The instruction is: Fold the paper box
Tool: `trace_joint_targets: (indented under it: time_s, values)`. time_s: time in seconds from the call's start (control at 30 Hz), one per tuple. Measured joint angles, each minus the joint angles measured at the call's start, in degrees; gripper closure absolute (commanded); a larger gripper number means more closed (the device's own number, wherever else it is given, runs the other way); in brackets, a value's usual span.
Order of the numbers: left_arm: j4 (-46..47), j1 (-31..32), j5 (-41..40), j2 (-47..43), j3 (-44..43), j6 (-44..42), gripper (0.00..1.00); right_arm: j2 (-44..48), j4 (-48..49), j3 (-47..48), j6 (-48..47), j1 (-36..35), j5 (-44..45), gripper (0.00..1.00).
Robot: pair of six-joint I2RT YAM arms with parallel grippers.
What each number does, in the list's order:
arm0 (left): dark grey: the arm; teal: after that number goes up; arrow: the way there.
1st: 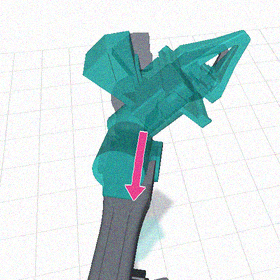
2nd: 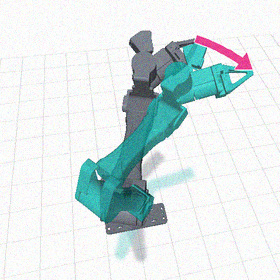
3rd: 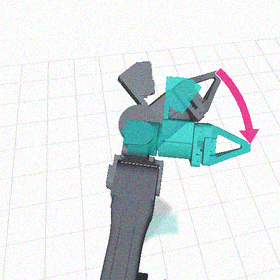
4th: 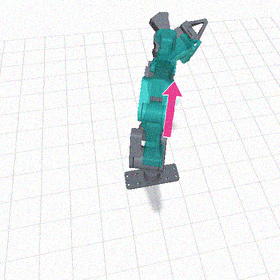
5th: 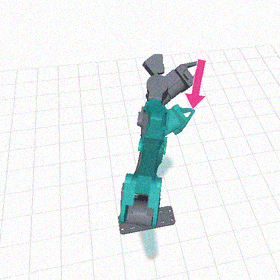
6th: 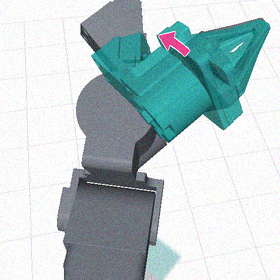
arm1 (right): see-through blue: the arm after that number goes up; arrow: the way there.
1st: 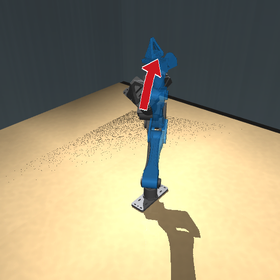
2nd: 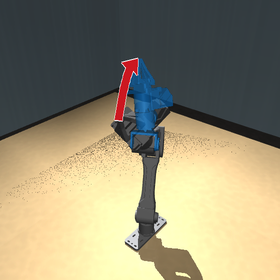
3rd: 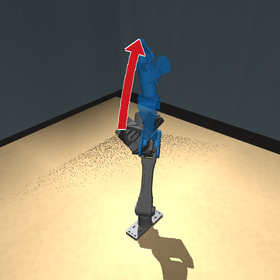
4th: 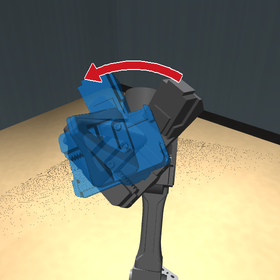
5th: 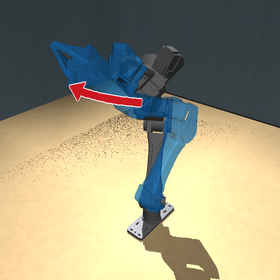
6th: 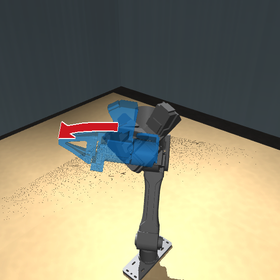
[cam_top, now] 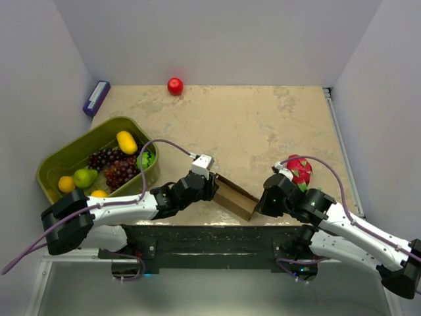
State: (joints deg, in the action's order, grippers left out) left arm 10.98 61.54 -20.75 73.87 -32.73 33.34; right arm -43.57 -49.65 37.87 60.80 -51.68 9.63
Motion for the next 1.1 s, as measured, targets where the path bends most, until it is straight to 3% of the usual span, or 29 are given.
trace_joint_targets:
  time_s: [0.2,0.37,0.57,1.1]
  values:
    - [-0.55,0.02,-0.13,0.09,-0.39,-0.07,0.55,-2.03,-0.68,0.92,-1.09,0.00,0.02,1.00]
    - [-1.92,0.04,-0.48,0.00,-1.01,-1.33,0.36,-2.82,-0.68,1.09,-1.53,0.00,0.04,1.00]
    - [-6.40,0.15,0.11,-3.30,-1.38,-3.02,0.26,-2.93,-1.53,1.36,-1.81,0.00,1.20,1.00]
    - [-11.34,0.35,0.87,-9.11,-1.68,-7.63,0.46,-3.17,-2.14,1.51,-2.21,0.00,1.46,1.00]
